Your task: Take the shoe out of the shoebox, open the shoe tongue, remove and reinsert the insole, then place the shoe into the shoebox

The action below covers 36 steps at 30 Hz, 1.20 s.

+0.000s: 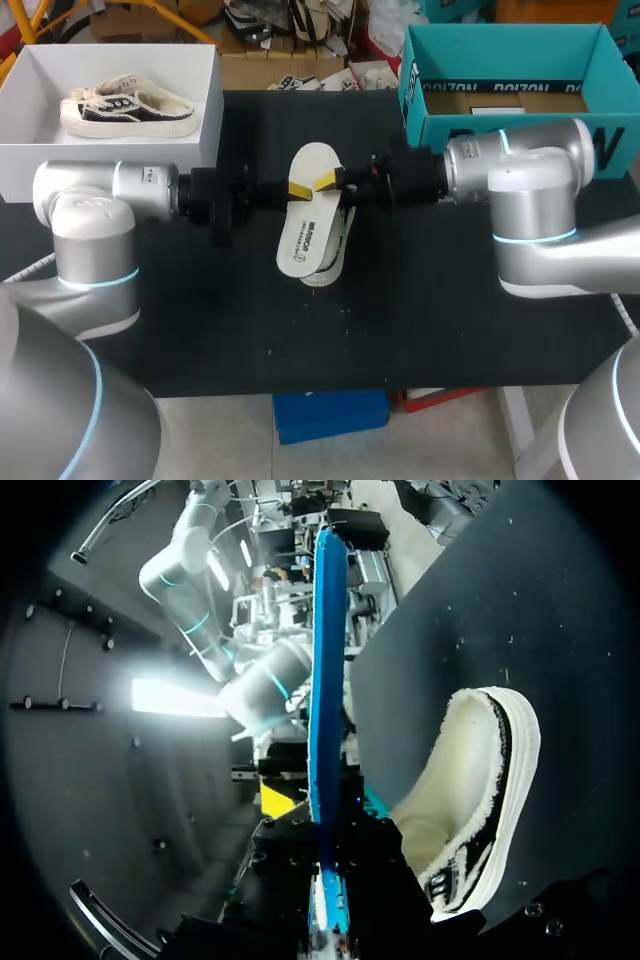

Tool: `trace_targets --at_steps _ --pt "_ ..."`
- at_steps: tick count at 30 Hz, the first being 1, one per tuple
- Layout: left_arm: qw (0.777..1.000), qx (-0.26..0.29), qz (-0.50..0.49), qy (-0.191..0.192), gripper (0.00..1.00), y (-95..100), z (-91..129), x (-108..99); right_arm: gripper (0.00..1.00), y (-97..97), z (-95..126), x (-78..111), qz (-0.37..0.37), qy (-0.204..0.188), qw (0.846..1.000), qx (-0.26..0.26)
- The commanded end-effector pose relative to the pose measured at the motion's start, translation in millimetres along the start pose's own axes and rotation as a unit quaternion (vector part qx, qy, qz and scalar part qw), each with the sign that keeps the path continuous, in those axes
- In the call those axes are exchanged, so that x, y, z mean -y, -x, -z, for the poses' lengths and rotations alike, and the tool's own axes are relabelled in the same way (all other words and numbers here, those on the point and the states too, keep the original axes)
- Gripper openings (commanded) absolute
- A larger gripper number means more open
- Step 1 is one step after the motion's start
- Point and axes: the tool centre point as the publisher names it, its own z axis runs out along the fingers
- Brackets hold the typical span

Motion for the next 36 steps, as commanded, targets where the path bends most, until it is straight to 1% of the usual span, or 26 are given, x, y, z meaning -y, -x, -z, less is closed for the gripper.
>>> trace_targets --at_steps 1,6,10,11,15,19,25,36 --pt "0.999 -0.040 0.016 0.003 0.00 14.6 12.9 13.2 1.00 -8.4 15.3 14.3 -0.006 0.017 0.999 0.040" --pt "0.996 -0.072 0.047 -0.003 0.00 19.9 23.3 32.1 1.00 -3.1 33.4 26.2 -0.015 0.034 0.994 0.100" --pt "0.991 -0.107 0.074 -0.009 0.00 21.1 34.5 49.8 1.00 0.5 46.3 38.3 -0.022 0.053 0.991 0.122" --pt "0.991 -0.109 0.083 -0.009 0.00 21.2 37.4 52.9 1.00 1.0 49.6 41.6 -0.025 0.058 0.990 0.128" --pt "0.985 -0.138 0.105 -0.023 0.00 24.0 47.3 70.6 1.00 2.8 61.8 52.6 -0.031 0.078 0.986 0.145" --pt "0.980 -0.157 0.118 -0.042 0.00 26.6 53.6 88.7 1.00 2.3 72.3 62.2 -0.033 0.096 0.982 0.157" --pt "0.973 -0.177 0.131 -0.068 0.00 25.9 60.6 111.3 1.00 -4.0 86.0 75.2 -0.034 0.118 0.977 0.172" --pt "0.965 -0.197 0.147 -0.090 0.00 19.4 65.5 132.6 1.00 -18.9 107.0 104.3 -0.037 0.148 0.969 0.196"
